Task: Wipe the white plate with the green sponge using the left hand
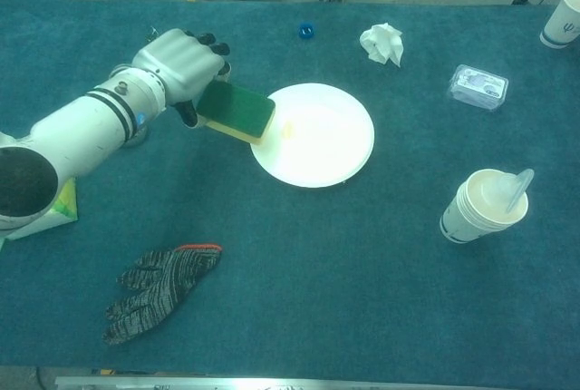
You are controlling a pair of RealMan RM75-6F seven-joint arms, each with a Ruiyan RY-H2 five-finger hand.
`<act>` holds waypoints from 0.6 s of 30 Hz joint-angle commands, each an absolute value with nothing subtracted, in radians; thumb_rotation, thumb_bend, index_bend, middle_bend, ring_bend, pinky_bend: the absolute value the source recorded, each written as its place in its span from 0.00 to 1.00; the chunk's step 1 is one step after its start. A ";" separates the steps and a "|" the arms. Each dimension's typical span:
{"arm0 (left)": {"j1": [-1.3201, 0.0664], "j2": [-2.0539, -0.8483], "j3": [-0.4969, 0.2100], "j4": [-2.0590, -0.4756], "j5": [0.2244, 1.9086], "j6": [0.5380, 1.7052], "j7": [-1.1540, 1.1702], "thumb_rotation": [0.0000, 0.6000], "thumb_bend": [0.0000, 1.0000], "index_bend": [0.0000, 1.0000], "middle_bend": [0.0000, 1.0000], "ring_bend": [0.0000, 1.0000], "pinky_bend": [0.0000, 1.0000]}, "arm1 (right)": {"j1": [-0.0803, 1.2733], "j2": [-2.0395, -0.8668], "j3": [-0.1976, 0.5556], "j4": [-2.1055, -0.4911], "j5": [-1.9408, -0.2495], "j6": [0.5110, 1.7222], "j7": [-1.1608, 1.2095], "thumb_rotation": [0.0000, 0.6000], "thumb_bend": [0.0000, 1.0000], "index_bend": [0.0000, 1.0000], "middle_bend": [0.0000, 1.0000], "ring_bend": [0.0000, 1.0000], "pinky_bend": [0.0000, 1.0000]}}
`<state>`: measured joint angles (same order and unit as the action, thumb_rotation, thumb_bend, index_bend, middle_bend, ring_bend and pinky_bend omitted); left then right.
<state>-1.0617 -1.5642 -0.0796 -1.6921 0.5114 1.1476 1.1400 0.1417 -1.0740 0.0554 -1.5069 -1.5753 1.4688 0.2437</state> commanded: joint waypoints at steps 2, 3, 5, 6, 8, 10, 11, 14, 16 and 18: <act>-1.089 -1.594 -0.082 -1.674 0.487 1.158 1.181 0.82 0.30 0.36 0.07 0.00 0.13 | 0.142 -1.073 0.054 -1.509 -1.575 1.467 0.243 1.00 0.32 0.17 0.24 0.12 0.26; -1.094 -1.601 -0.084 -1.670 0.482 1.161 1.189 0.82 0.30 0.36 0.07 0.00 0.13 | 0.142 -1.073 0.054 -1.510 -1.575 1.466 0.243 1.00 0.32 0.17 0.24 0.12 0.26; -1.106 -1.616 -0.087 -1.658 0.474 1.167 1.205 0.82 0.30 0.36 0.07 0.00 0.13 | 0.142 -1.073 0.054 -1.510 -1.575 1.466 0.243 1.00 0.32 0.17 0.24 0.12 0.26; -1.111 -1.622 -0.088 -1.654 0.470 1.170 1.214 0.82 0.30 0.36 0.07 0.00 0.13 | 0.142 -1.073 0.054 -1.510 -1.575 1.466 0.243 1.00 0.32 0.17 0.24 0.12 0.26; -1.123 -1.636 -0.089 -1.645 0.461 1.177 1.234 0.82 0.30 0.36 0.07 0.00 0.13 | 0.143 -1.073 0.055 -1.510 -1.574 1.465 0.244 1.00 0.32 0.17 0.24 0.12 0.26; -1.134 -1.648 -0.089 -1.637 0.455 1.183 1.252 0.82 0.30 0.37 0.07 0.00 0.13 | 0.145 -1.074 0.055 -1.508 -1.573 1.463 0.245 1.00 0.32 0.17 0.24 0.12 0.26; -1.139 -1.656 -0.090 -1.632 0.451 1.187 1.262 0.82 0.30 0.37 0.07 0.00 0.13 | 0.146 -1.074 0.055 -1.507 -1.573 1.461 0.246 1.00 0.32 0.17 0.24 0.12 0.26; -1.152 -1.673 -0.091 -1.619 0.446 1.194 1.283 0.82 0.30 0.37 0.07 0.00 0.13 | 0.148 -1.074 0.055 -1.505 -1.572 1.458 0.249 1.00 0.32 0.17 0.24 0.12 0.26; -1.159 -1.687 -0.090 -1.608 0.446 1.199 1.295 0.82 0.30 0.37 0.07 0.00 0.13 | 0.148 -1.074 0.055 -1.502 -1.571 1.457 0.253 1.00 0.32 0.17 0.24 0.12 0.26; -1.165 -1.700 -0.086 -1.595 0.449 1.201 1.307 0.83 0.30 0.37 0.07 0.00 0.13 | 0.149 -1.074 0.056 -1.499 -1.570 1.456 0.256 1.00 0.32 0.17 0.24 0.12 0.26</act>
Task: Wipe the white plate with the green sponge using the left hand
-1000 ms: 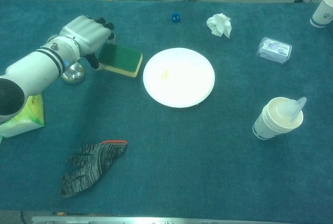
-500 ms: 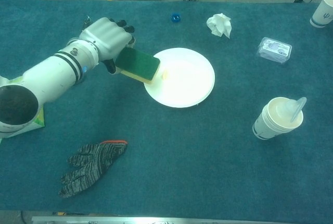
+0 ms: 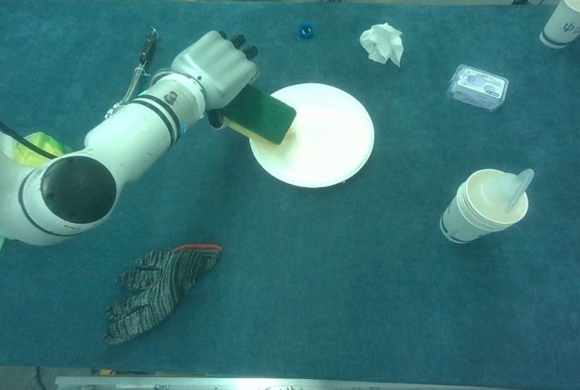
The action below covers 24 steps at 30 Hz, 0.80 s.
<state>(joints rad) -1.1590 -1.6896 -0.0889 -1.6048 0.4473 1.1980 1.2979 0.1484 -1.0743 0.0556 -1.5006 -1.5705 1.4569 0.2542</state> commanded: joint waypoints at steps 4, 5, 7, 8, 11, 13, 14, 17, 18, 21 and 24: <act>-1.174 -1.723 -0.086 -1.566 0.441 1.198 1.323 0.83 0.30 0.37 0.07 0.00 0.13 | 0.149 -1.075 0.056 -1.494 -1.569 1.456 0.264 1.00 0.32 0.17 0.24 0.12 0.26; -1.176 -1.727 -0.087 -1.558 0.439 1.197 1.325 0.84 0.30 0.38 0.07 0.00 0.13 | 0.149 -1.075 0.056 -1.492 -1.568 1.456 0.265 1.00 0.32 0.17 0.24 0.12 0.26; -1.180 -1.737 -0.086 -1.537 0.437 1.195 1.333 0.84 0.30 0.38 0.07 0.00 0.13 | 0.149 -1.075 0.056 -1.490 -1.567 1.456 0.269 1.00 0.32 0.17 0.24 0.12 0.26; -1.181 -1.741 -0.086 -1.527 0.435 1.194 1.337 0.84 0.30 0.38 0.07 0.00 0.13 | 0.149 -1.075 0.056 -1.489 -1.566 1.456 0.270 1.00 0.32 0.17 0.24 0.12 0.26; -1.185 -1.754 -0.086 -1.497 0.428 1.189 1.347 0.84 0.30 0.38 0.07 0.00 0.13 | 0.149 -1.076 0.057 -1.485 -1.563 1.454 0.273 1.00 0.32 0.17 0.24 0.12 0.26; -1.186 -1.760 -0.088 -1.483 0.422 1.186 1.351 0.84 0.30 0.38 0.07 0.00 0.13 | 0.149 -1.076 0.057 -1.484 -1.562 1.453 0.274 1.00 0.32 0.17 0.24 0.12 0.26; -1.187 -1.764 -0.089 -1.474 0.419 1.184 1.356 0.84 0.30 0.39 0.07 0.00 0.13 | 0.149 -1.076 0.058 -1.483 -1.561 1.453 0.275 1.00 0.32 0.17 0.24 0.12 0.26; -1.189 -1.774 -0.088 -1.458 0.415 1.177 1.364 0.84 0.30 0.39 0.07 0.00 0.13 | 0.150 -1.076 0.059 -1.481 -1.559 1.452 0.276 1.00 0.32 0.17 0.24 0.12 0.26; -1.190 -1.779 -0.088 -1.453 0.412 1.174 1.367 0.84 0.30 0.39 0.07 0.00 0.13 | 0.150 -1.076 0.059 -1.480 -1.558 1.452 0.277 1.00 0.32 0.17 0.24 0.12 0.26; -1.193 -1.790 -0.085 -1.446 0.413 1.171 1.377 0.84 0.30 0.39 0.07 0.00 0.13 | 0.150 -1.076 0.060 -1.478 -1.555 1.451 0.280 1.00 0.32 0.17 0.24 0.12 0.26; -1.195 -1.800 -0.084 -1.443 0.416 1.170 1.384 0.84 0.30 0.39 0.07 0.00 0.13 | 0.150 -1.075 0.060 -1.476 -1.554 1.451 0.283 1.00 0.32 0.17 0.24 0.12 0.26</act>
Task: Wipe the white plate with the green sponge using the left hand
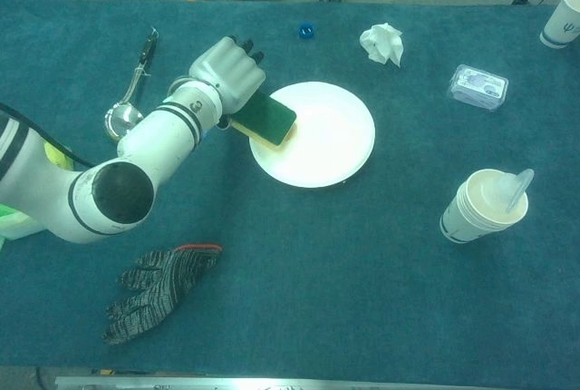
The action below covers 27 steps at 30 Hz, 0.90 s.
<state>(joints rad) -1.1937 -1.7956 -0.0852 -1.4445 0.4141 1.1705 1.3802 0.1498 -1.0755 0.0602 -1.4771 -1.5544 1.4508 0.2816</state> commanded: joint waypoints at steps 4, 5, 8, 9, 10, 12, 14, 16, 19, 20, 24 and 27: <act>-1.199 -1.809 -0.088 -1.448 0.420 1.174 1.392 0.84 0.30 0.39 0.07 0.00 0.13 | 0.149 -1.075 0.060 -1.472 -1.552 1.450 0.288 1.00 0.32 0.17 0.24 0.12 0.26; -1.199 -1.809 -0.088 -1.451 0.421 1.176 1.394 0.84 0.30 0.39 0.07 0.00 0.13 | 0.149 -1.075 0.060 -1.472 -1.552 1.450 0.289 1.00 0.32 0.17 0.24 0.12 0.26; -1.202 -1.809 -0.087 -1.467 0.427 1.185 1.404 0.84 0.30 0.39 0.07 0.00 0.13 | 0.150 -1.076 0.061 -1.469 -1.553 1.450 0.292 1.00 0.32 0.17 0.24 0.12 0.26; -1.202 -1.808 -0.087 -1.474 0.429 1.189 1.408 0.84 0.30 0.39 0.07 0.00 0.13 | 0.150 -1.077 0.061 -1.468 -1.553 1.451 0.293 1.00 0.32 0.17 0.24 0.12 0.26; -1.202 -1.809 -0.088 -1.480 0.429 1.192 1.409 0.84 0.30 0.39 0.07 0.00 0.13 | 0.150 -1.077 0.061 -1.467 -1.553 1.451 0.294 1.00 0.32 0.17 0.24 0.12 0.26; -1.204 -1.811 -0.091 -1.491 0.433 1.197 1.411 0.84 0.30 0.39 0.07 0.00 0.13 | 0.151 -1.078 0.061 -1.466 -1.553 1.450 0.296 1.00 0.32 0.17 0.24 0.12 0.26; -1.207 -1.814 -0.093 -1.495 0.441 1.199 1.413 0.84 0.30 0.39 0.07 0.00 0.13 | 0.151 -1.078 0.061 -1.464 -1.554 1.449 0.298 1.00 0.32 0.17 0.24 0.12 0.26; -1.212 -1.816 -0.093 -1.496 0.447 1.198 1.420 0.84 0.30 0.39 0.07 0.00 0.13 | 0.151 -1.078 0.060 -1.464 -1.554 1.449 0.299 1.00 0.32 0.17 0.24 0.12 0.26; -1.219 -1.821 -0.095 -1.488 0.456 1.194 1.426 0.84 0.30 0.39 0.07 0.00 0.13 | 0.149 -1.077 0.061 -1.464 -1.552 1.452 0.299 1.00 0.32 0.17 0.24 0.12 0.26; -1.222 -1.823 -0.096 -1.481 0.460 1.192 1.427 0.84 0.30 0.39 0.07 0.00 0.13 | 0.148 -1.077 0.061 -1.465 -1.552 1.453 0.299 1.00 0.32 0.17 0.24 0.12 0.26; -1.229 -1.835 -0.103 -1.448 0.463 1.180 1.428 0.84 0.30 0.39 0.07 0.00 0.13 | 0.145 -1.075 0.061 -1.465 -1.549 1.456 0.299 1.00 0.32 0.17 0.24 0.12 0.26; -1.233 -1.840 -0.106 -1.428 0.463 1.176 1.434 0.85 0.30 0.39 0.07 0.00 0.13 | 0.143 -1.074 0.061 -1.464 -1.547 1.457 0.299 1.00 0.32 0.17 0.24 0.12 0.26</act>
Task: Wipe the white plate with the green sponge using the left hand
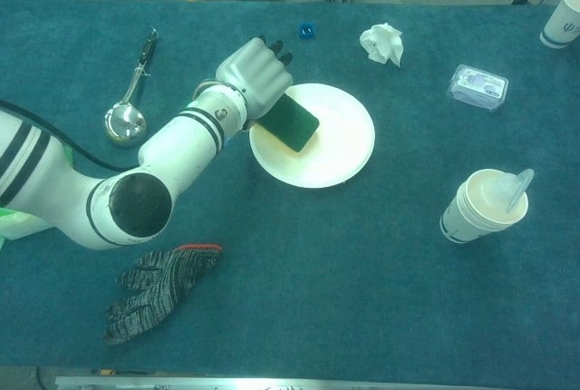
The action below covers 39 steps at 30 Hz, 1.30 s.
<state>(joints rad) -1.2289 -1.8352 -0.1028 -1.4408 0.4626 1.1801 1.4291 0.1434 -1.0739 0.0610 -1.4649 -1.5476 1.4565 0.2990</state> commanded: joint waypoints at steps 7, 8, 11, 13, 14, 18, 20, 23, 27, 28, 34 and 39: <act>-1.232 -1.851 -0.105 -1.387 0.461 1.159 1.435 0.85 0.30 0.40 0.07 0.00 0.13 | 0.143 -1.075 0.061 -1.461 -1.545 1.454 0.301 1.00 0.32 0.17 0.24 0.12 0.26; -1.231 -1.852 -0.102 -1.381 0.462 1.158 1.437 0.85 0.30 0.40 0.07 0.00 0.13 | 0.142 -1.075 0.062 -1.460 -1.544 1.454 0.301 1.00 0.32 0.17 0.24 0.12 0.26; -1.228 -1.855 -0.108 -1.374 0.453 1.159 1.435 0.85 0.30 0.40 0.07 0.00 0.13 | 0.142 -1.075 0.062 -1.462 -1.543 1.454 0.300 1.00 0.32 0.17 0.24 0.12 0.26; -1.227 -1.856 -0.118 -1.379 0.444 1.164 1.435 0.85 0.30 0.40 0.07 0.00 0.13 | 0.142 -1.075 0.061 -1.463 -1.544 1.454 0.299 1.00 0.32 0.17 0.24 0.12 0.26; -1.226 -1.856 -0.123 -1.389 0.440 1.168 1.436 0.86 0.30 0.40 0.07 0.00 0.13 | 0.142 -1.075 0.061 -1.463 -1.545 1.453 0.298 1.00 0.32 0.17 0.24 0.12 0.26; -1.230 -1.852 -0.119 -1.433 0.433 1.178 1.458 0.86 0.30 0.40 0.07 0.00 0.13 | 0.142 -1.076 0.060 -1.464 -1.547 1.454 0.299 1.00 0.32 0.17 0.24 0.12 0.26; -1.233 -1.856 -0.120 -1.450 0.427 1.181 1.466 0.86 0.30 0.40 0.07 0.00 0.13 | 0.142 -1.077 0.060 -1.465 -1.549 1.455 0.299 1.00 0.32 0.17 0.24 0.12 0.26; -1.241 -1.865 -0.121 -1.462 0.426 1.184 1.476 0.85 0.30 0.40 0.07 0.00 0.13 | 0.140 -1.077 0.059 -1.465 -1.551 1.458 0.298 1.00 0.32 0.17 0.24 0.12 0.26; -1.256 -1.872 -0.116 -1.445 0.436 1.191 1.501 0.85 0.30 0.40 0.07 0.00 0.13 | 0.136 -1.073 0.060 -1.466 -1.546 1.462 0.299 1.00 0.32 0.17 0.24 0.12 0.26; -1.258 -1.872 -0.117 -1.439 0.436 1.192 1.505 0.85 0.30 0.40 0.07 0.00 0.13 | 0.135 -1.073 0.060 -1.465 -1.545 1.462 0.299 1.00 0.32 0.17 0.24 0.12 0.26; -1.269 -1.870 -0.126 -1.401 0.417 1.184 1.528 0.85 0.30 0.40 0.07 0.00 0.13 | 0.135 -1.075 0.061 -1.461 -1.541 1.458 0.302 1.00 0.32 0.17 0.24 0.12 0.26; -1.272 -1.869 -0.116 -1.364 0.402 1.173 1.549 0.86 0.30 0.40 0.07 0.00 0.13 | 0.137 -1.079 0.062 -1.456 -1.538 1.451 0.303 1.00 0.32 0.17 0.24 0.12 0.26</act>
<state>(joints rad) -1.2708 -1.8696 -0.1187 -1.3698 0.4060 1.1752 1.5445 0.1373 -1.0787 0.0618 -1.4563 -1.5378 1.4517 0.3026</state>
